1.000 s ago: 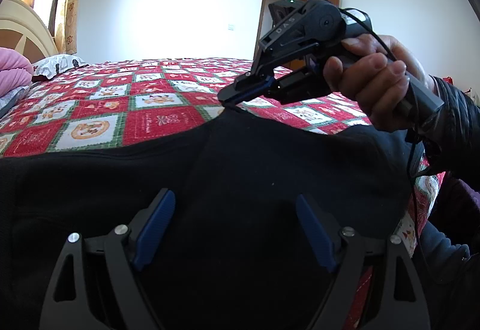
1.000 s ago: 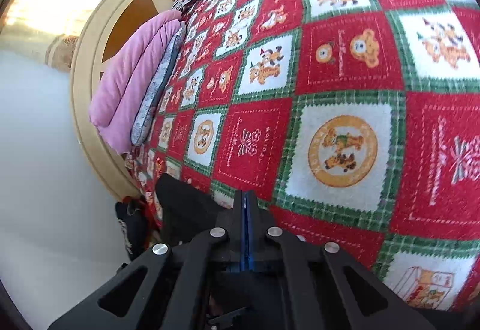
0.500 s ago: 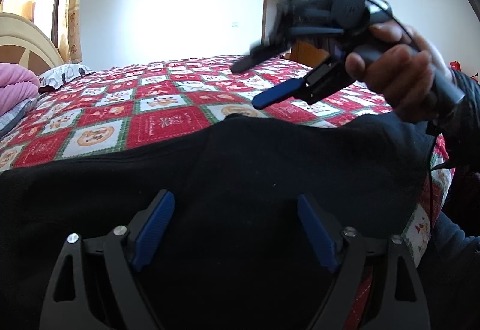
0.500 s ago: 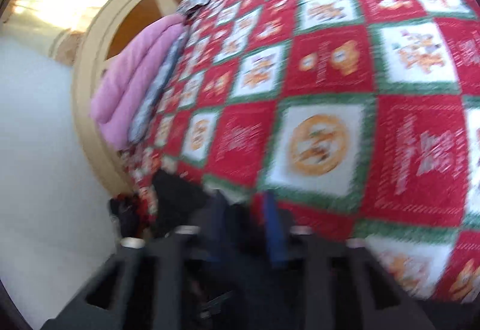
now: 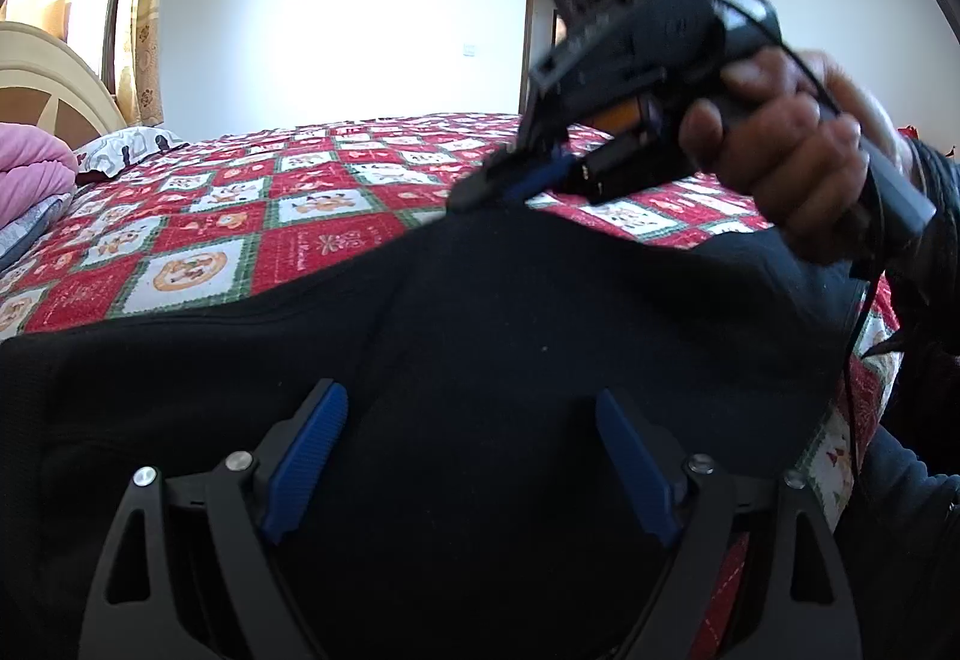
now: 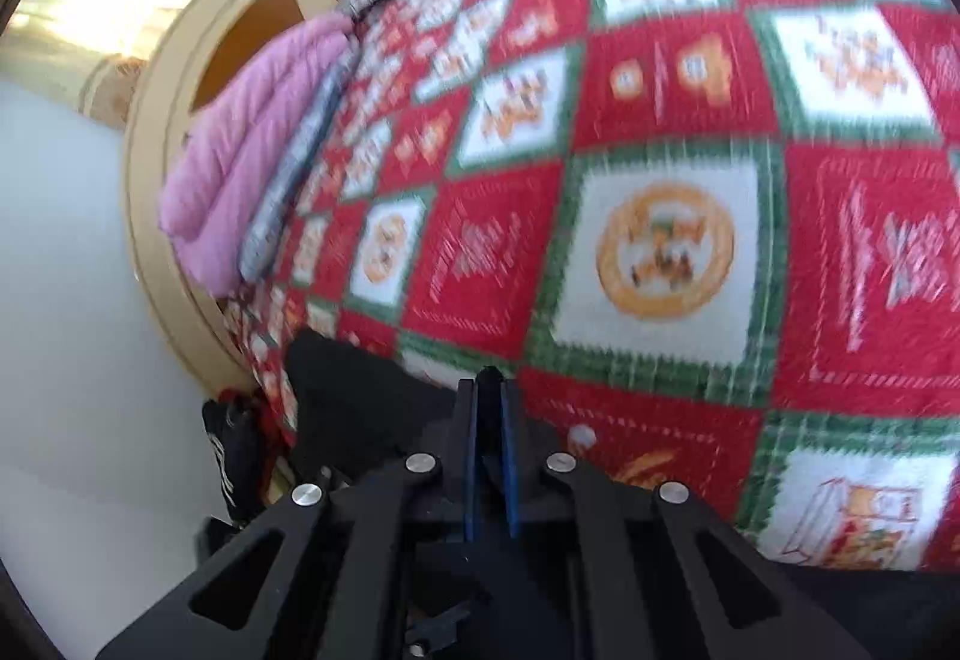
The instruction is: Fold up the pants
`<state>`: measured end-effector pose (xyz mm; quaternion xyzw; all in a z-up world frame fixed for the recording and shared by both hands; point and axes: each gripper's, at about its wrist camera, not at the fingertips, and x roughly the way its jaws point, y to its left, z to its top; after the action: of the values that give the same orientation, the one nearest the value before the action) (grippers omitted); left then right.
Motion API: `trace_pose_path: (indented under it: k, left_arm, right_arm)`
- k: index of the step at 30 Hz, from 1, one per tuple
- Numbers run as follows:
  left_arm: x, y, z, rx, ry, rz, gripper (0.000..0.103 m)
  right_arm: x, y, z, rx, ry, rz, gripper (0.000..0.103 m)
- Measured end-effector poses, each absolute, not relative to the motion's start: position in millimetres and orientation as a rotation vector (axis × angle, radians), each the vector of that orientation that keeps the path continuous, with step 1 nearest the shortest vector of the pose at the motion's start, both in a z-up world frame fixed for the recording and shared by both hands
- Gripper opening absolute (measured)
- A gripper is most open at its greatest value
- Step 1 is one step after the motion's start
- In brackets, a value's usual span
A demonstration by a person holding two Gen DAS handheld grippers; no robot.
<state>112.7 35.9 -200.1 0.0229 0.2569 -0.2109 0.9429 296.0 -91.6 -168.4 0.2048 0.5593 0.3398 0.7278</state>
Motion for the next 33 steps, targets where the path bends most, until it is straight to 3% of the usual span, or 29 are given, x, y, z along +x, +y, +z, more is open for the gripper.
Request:
trace_pose_path:
  k: [9, 10, 12, 13, 14, 20, 26, 33]
  left_arm:
    - [111.3, 30.5, -200.2, 0.089, 0.523, -0.418, 0.094]
    - [111.0, 31.1, -199.1, 0.087, 0.523, -0.416, 0.094]
    - [108.8, 33.7, -192.0, 0.083, 0.534, -0.392, 0.094]
    - [105.8, 36.8, -186.7, 0.076, 0.536, -0.398, 0.094]
    - [102.5, 38.7, -183.1, 0.078, 0.531, -0.401, 0.094]
    - [79.2, 86.4, -169.2, 0.182, 0.491, -0.266, 0.100]
    - [94.7, 158.1, -198.6, 0.012, 0.589, -0.082, 0.101]
    - [89.5, 147.6, -203.3, 0.076, 0.569, -0.071, 0.103]
  right_arm:
    - [298.4, -70.2, -183.8, 0.266, 1.165, 0.693, 0.007]
    - [295.7, -70.4, -180.8, 0.252, 1.160, 0.690, 0.010]
    - [288.5, -81.7, -171.4, 0.240, 1.145, 0.647, 0.033]
    - [283.4, -90.9, -165.6, 0.243, 1.128, 0.621, 0.051]
    - [275.2, -103.3, -158.4, 0.246, 1.102, 0.598, 0.053]
    - [200.2, -188.0, -130.0, 0.158, 0.952, 0.486, 0.053]
    - [142.9, -275.8, -150.7, 0.140, 0.954, 0.262, 0.053]
    - [114.0, -336.3, -174.0, 0.218, 0.971, 0.162, 0.053]
